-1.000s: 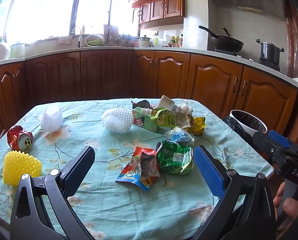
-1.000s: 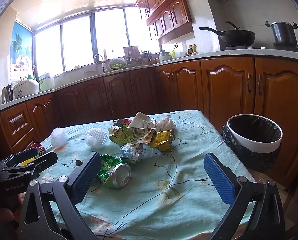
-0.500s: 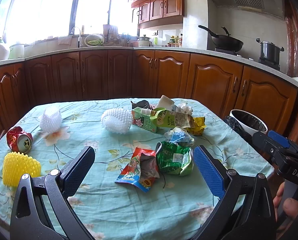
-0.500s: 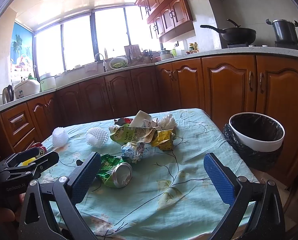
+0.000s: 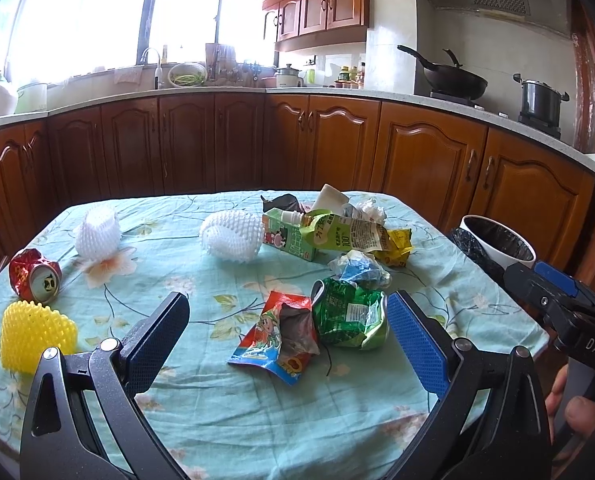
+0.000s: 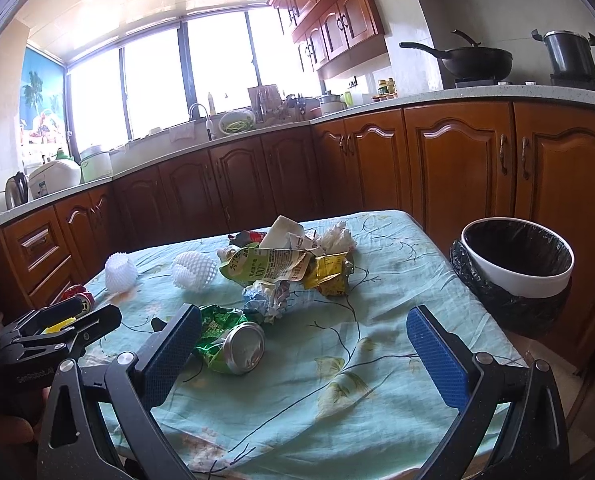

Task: Collect trash
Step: 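Grasp the red snack wrapper with the left tool while the right tool grasps crumpled clear plastic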

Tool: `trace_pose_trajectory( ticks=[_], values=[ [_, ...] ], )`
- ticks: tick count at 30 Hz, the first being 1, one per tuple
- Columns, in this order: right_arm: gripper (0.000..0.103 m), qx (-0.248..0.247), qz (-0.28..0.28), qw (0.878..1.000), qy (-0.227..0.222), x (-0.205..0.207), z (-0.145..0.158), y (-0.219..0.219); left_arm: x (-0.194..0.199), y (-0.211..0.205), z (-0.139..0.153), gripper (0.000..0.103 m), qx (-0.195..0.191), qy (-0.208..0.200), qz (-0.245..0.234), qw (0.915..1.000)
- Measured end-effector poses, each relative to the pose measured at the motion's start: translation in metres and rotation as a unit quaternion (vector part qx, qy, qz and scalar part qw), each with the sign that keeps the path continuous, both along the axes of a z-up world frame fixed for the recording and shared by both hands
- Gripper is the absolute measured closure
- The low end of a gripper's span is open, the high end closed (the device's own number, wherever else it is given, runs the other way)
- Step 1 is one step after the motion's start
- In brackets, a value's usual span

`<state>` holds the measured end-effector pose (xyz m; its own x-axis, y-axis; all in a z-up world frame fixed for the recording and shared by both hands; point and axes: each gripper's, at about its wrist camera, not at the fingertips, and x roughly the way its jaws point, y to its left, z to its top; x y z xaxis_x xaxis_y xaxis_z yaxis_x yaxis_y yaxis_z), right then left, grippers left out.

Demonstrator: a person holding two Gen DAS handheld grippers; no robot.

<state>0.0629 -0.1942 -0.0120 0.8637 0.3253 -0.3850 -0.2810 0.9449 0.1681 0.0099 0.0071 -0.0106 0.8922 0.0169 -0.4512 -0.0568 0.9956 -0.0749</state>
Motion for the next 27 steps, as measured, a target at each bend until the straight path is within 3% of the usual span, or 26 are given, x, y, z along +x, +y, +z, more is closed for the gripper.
trace_pose_trajectory(
  ticks=[15,18,27],
  values=[
    [0.0,0.049,0.051,0.994,0.089,0.048,-0.011,0.005,0.033,0.024,-0.021,0.002,-0.034,0.07,0.003,0.997],
    [0.001,0.055,0.058,0.991,0.109,0.062,-0.015,0.008,0.044,0.034,-0.028,0.008,-0.041,0.092,0.005,0.9949],
    [0.023,0.07,0.083,0.978,0.179,0.111,-0.034,0.028,0.067,0.041,-0.043,0.02,-0.044,0.132,-0.004,0.9903]
  ],
)
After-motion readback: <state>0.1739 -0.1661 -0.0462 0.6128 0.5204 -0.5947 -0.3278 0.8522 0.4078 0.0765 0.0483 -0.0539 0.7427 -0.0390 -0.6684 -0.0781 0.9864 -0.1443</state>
